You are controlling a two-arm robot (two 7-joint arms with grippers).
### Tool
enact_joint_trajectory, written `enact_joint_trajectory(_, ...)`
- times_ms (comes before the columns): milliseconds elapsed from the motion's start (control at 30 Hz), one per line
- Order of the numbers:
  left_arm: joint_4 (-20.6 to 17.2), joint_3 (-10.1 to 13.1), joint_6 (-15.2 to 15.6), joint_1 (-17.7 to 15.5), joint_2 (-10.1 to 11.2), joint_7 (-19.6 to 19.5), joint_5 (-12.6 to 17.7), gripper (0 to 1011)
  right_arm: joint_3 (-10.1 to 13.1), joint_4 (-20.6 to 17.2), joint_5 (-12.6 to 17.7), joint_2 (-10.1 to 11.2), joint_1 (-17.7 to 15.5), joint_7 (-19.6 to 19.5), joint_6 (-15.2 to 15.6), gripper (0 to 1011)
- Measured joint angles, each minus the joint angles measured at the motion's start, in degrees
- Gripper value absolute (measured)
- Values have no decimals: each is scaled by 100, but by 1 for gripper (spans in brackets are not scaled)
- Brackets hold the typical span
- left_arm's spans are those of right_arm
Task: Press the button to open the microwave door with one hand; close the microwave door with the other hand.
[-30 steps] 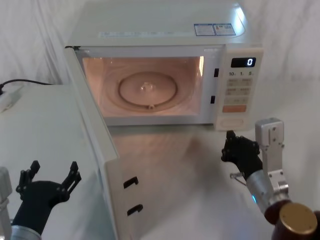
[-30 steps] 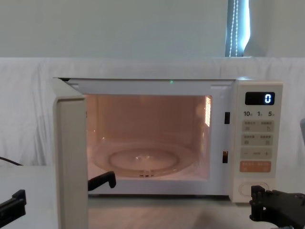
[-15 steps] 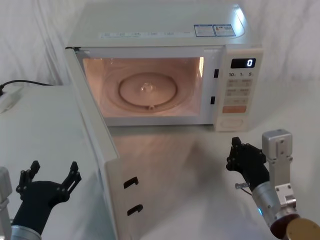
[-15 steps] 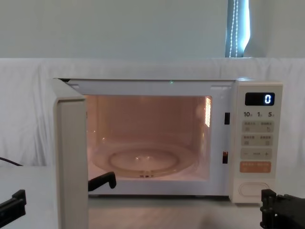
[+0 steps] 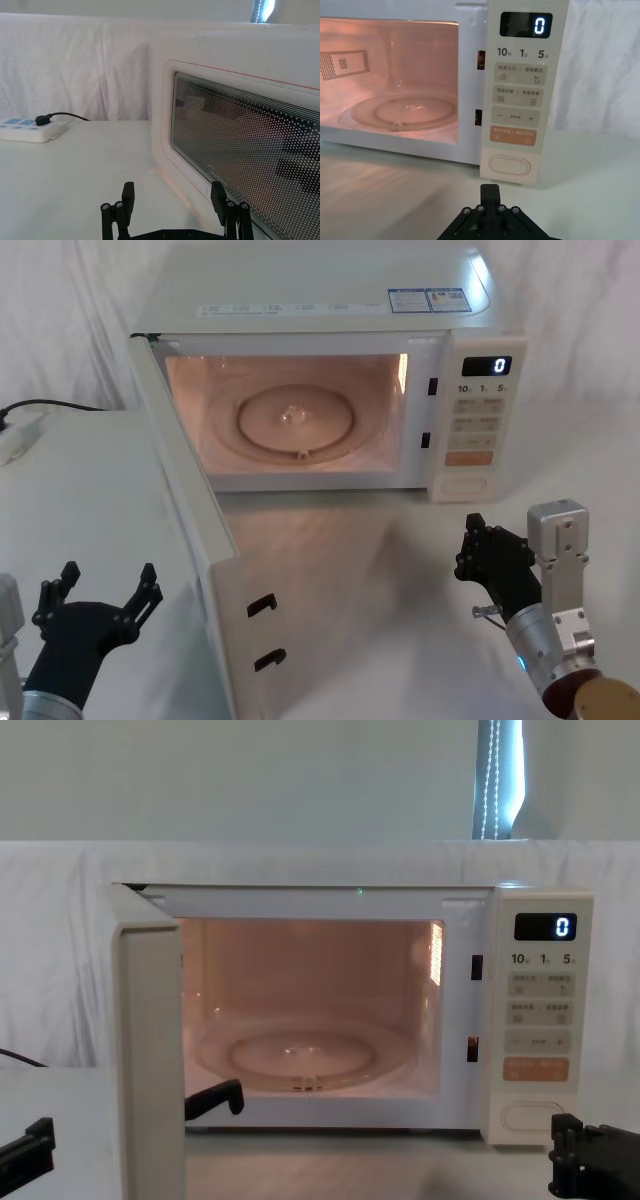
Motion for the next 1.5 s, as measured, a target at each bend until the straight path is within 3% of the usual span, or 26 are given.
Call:
enact_joint_trajectory(333,0,0,0,0,0,0,0,1001,4,16,4,-5,11,3,11,0)
enact_joint_trajectory(567,0,0,0,0,0,0,0,888,5,20,7,-7,16,6,16,0)
enact_joint_trajectory(1500,0,0,0,0,0,0,0,0,4,27,12,-8,21,9,20,0)
